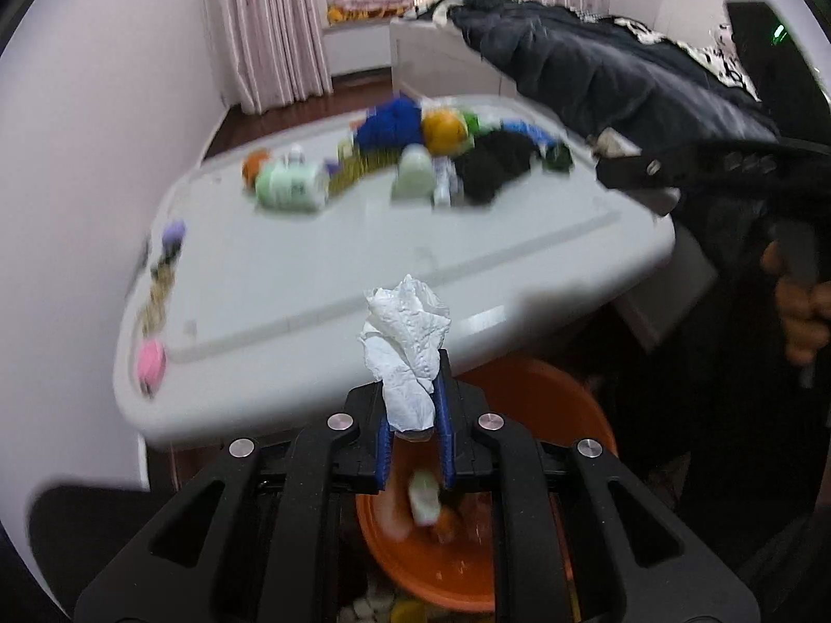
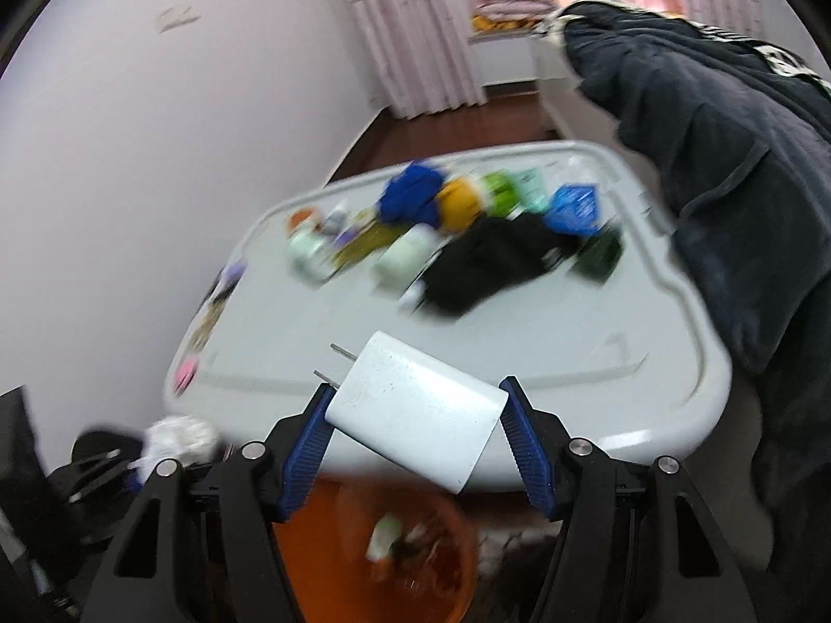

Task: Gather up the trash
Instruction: 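Drop the white box and tissue into the orange bucket, then grasp the black cloth with the right gripper while the left gripper grasps the green-capped jar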

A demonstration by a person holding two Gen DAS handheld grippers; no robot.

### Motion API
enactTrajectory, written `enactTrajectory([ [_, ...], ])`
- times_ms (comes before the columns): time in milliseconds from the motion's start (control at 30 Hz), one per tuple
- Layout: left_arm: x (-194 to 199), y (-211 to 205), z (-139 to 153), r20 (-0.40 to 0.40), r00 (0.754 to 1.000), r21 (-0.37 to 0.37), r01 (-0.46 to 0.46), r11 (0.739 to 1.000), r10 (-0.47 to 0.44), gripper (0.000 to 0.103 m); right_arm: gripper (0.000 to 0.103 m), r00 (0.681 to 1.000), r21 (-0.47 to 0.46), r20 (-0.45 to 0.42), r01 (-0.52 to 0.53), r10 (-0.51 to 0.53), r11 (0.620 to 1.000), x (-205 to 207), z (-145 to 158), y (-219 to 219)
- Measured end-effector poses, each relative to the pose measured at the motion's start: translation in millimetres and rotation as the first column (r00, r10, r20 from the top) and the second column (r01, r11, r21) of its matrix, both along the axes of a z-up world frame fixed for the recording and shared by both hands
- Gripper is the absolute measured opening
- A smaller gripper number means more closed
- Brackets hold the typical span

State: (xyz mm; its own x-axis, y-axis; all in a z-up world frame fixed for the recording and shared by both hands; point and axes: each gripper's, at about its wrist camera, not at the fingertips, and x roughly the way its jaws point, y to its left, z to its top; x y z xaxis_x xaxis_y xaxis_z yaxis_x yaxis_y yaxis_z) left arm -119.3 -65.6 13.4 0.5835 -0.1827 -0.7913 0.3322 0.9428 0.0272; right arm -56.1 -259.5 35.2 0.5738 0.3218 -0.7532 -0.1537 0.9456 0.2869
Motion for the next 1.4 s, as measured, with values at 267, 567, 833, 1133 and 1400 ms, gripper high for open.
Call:
enactTrajectory([
  [267, -7.8, 10.3, -12.8, -0.038, 0.999, -0.042, -0.008, 0.999, 0.006, 0.013, 0.063, 0.989, -0.020, -0.118, -0.089, 0.086, 0.996, -48.0, -34.9, 39.3],
  [567, -5.3, 11.8, -24.8, -0.096, 0.995, -0.013, -0.042, 0.999, 0.041, 0.081, 0.070, 0.970, -0.023, -0.217, -0.116, 0.108, 0.993, -54.3, -66.5, 42.8],
  [833, 8.2, 20.3, -25.5, -0.127, 0.990, -0.049, -0.065, 0.997, 0.058, 0.081, 0.070, 0.985, -0.023, -0.159, -0.066, 0.062, 0.998, -24.6, -44.9, 23.6],
  [1133, 45.7, 20.5, -20.2, -0.121, 0.989, -0.093, -0.102, 0.990, 0.090, 0.081, 0.076, 0.984, -0.059, -0.155, 0.082, -0.090, 0.995, 124.7, -47.3, 8.9],
  [1400, 66.5, 25.2, -30.5, -0.163, 0.980, -0.115, -0.132, 0.985, 0.112, 0.081, 0.044, 0.946, -0.063, -0.255, 0.190, -0.200, 0.980, 184.8, -93.7, 18.7],
])
